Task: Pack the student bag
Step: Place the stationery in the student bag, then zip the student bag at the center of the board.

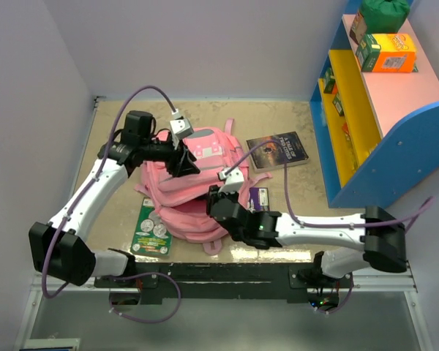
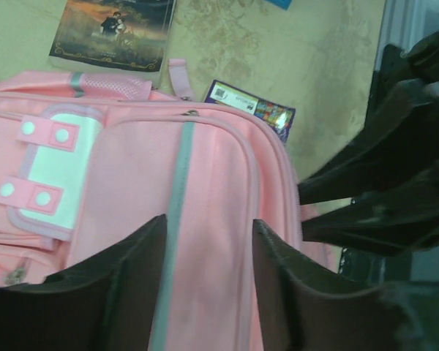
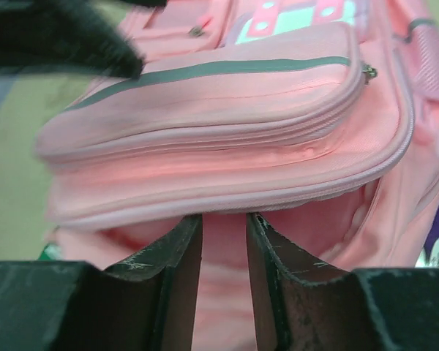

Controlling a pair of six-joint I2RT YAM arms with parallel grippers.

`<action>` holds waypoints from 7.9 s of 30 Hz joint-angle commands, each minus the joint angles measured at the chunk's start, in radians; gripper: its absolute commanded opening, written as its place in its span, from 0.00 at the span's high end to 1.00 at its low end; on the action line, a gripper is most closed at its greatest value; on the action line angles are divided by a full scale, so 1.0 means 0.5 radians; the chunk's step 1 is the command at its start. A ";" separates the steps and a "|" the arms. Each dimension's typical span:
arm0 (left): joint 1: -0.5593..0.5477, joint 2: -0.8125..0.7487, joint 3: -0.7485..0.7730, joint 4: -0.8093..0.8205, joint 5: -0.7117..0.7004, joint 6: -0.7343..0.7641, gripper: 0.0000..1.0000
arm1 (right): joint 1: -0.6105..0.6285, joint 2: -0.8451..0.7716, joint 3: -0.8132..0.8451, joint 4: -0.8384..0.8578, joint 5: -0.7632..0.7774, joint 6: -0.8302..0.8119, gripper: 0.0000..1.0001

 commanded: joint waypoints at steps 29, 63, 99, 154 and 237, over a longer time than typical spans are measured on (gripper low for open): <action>0.619 0.141 -0.209 -1.290 -0.421 2.975 0.37 | 0.077 -0.041 -0.249 -0.601 -0.555 0.840 0.60; 0.242 -0.390 -0.495 -0.296 -0.112 1.865 1.00 | -0.071 -0.354 -0.126 -0.053 -0.810 -0.126 0.58; 0.309 -0.276 -0.602 -0.332 -0.216 1.867 0.99 | 0.157 0.410 0.322 -0.052 -0.497 -0.188 0.41; -0.004 -0.172 -0.326 -0.072 -0.059 1.662 1.00 | 0.058 0.042 0.120 0.138 -0.678 -0.185 0.47; -0.062 -0.184 -0.443 -0.062 -0.120 1.576 1.00 | 0.061 -0.001 0.003 -0.074 -0.494 0.690 1.00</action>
